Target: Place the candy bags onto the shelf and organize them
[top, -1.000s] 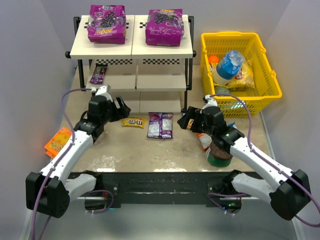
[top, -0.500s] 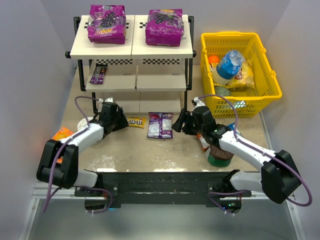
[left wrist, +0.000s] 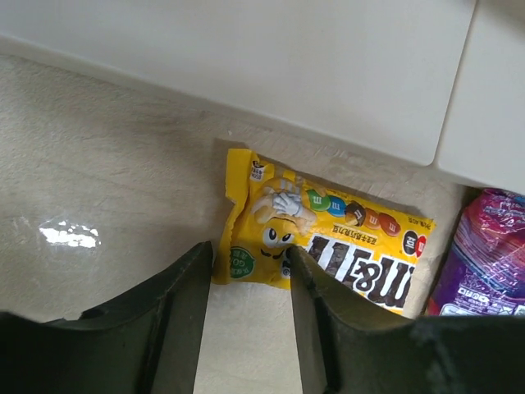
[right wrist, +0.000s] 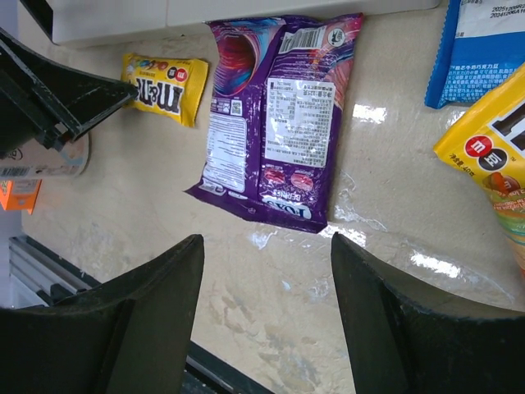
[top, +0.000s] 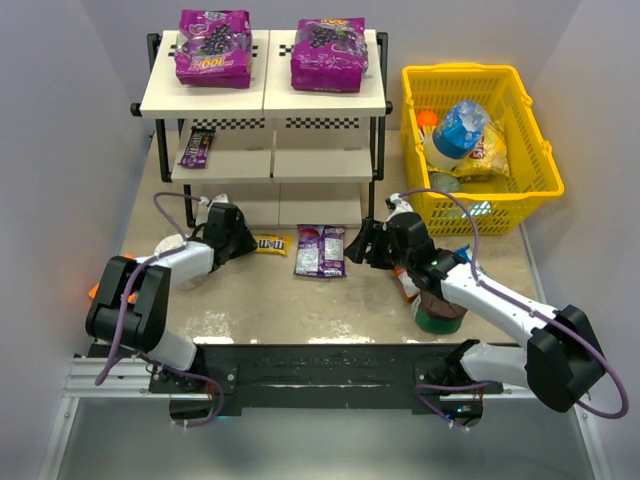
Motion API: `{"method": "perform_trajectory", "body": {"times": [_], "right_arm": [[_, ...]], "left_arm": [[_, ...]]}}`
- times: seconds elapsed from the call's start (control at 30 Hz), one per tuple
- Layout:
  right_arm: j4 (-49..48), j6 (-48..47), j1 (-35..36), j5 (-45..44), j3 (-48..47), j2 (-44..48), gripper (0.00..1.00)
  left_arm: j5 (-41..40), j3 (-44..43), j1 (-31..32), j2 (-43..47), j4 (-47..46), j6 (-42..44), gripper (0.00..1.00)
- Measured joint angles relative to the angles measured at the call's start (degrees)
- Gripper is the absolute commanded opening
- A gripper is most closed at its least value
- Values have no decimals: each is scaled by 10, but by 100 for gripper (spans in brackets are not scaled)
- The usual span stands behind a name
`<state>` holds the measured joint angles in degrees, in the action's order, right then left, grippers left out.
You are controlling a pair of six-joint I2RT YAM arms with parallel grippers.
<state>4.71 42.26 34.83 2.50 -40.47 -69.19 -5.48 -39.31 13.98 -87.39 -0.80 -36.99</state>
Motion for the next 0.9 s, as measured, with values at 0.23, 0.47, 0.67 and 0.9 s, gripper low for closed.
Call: {"method": "perform_trajectory", "body": {"times": [0.23, 0.47, 0.67, 0.9], "right_arm": [[0, 0, 0, 0, 4, 3, 67], [0, 0, 0, 0, 7, 3, 67], [-1, 0, 1, 1, 8, 2, 67], [-21, -2, 26, 16, 10, -19, 62]], "left_arm": [[9, 9, -3, 0, -29, -11, 10], [38, 39, -5, 22, -38, -14, 0], [83, 86, -2, 75, -40, -14, 0], [161, 131, 15, 185, -13, -8, 0]]}}
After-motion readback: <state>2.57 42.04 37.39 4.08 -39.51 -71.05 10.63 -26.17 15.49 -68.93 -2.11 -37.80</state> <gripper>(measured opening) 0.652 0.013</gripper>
